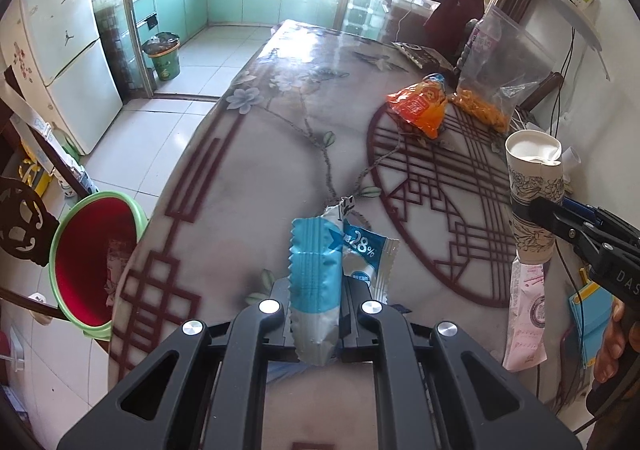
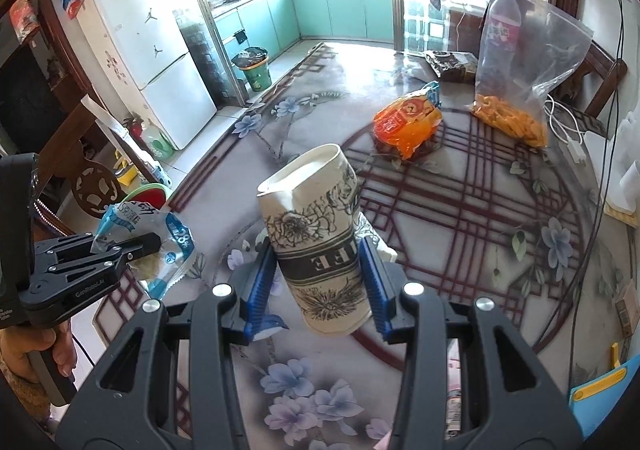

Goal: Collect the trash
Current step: 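Carry the paper cup and blue wrapper over the red bucket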

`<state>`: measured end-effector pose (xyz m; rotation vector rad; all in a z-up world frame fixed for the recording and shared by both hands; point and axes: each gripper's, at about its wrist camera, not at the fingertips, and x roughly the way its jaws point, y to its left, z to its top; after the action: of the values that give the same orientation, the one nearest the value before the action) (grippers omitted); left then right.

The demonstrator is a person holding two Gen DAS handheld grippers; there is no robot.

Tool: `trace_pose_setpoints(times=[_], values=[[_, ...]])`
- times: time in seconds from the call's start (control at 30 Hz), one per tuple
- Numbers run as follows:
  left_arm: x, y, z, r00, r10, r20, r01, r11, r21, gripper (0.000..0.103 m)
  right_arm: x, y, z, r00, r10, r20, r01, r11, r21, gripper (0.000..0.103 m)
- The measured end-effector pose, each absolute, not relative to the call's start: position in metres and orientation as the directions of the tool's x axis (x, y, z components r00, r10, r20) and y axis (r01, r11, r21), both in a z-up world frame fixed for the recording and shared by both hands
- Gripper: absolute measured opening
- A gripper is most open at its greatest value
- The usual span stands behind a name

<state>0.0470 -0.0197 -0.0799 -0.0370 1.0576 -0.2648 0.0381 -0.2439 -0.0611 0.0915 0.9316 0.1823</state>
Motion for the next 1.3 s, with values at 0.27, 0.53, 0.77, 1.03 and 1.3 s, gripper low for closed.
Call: trace_pose_setpoints(times=[0.27,0.53,0.77,1.03,1.3], values=[[0.056,0.011,-0.08,0.465,-0.253,-0.848,0.2,0.964,-0.177,0.007,0.045,-0.208,-0.061,0.576,0.187,-0.796,-0.12,0.982,0.144,0.041],[0.065,0.043,-0.085,0.456,-0.268,-0.849,0.202,0.96,-0.195,0.007,0.052,-0.169,-0.06,0.571,0.18,-0.801,-0.124,0.983,0.133,0.041],[0.073,0.072,-0.087,0.455,-0.284,-0.844,0.202,0.956,-0.213,0.007,0.058,-0.134,-0.058,0.567,0.176,-0.805,-0.135,0.984,0.121,0.041],[0.081,0.105,-0.09,0.452,-0.287,-0.845,0.195,0.956,-0.22,0.007,0.063,-0.096,-0.056,0.564,0.186,-0.804,-0.155,0.981,0.118,0.041],[0.084,0.141,-0.096,0.458,-0.264,-0.849,0.156,0.964,-0.215,0.007,0.068,-0.057,-0.056,0.555,0.222,-0.802,-0.192,0.972,0.137,0.041]])
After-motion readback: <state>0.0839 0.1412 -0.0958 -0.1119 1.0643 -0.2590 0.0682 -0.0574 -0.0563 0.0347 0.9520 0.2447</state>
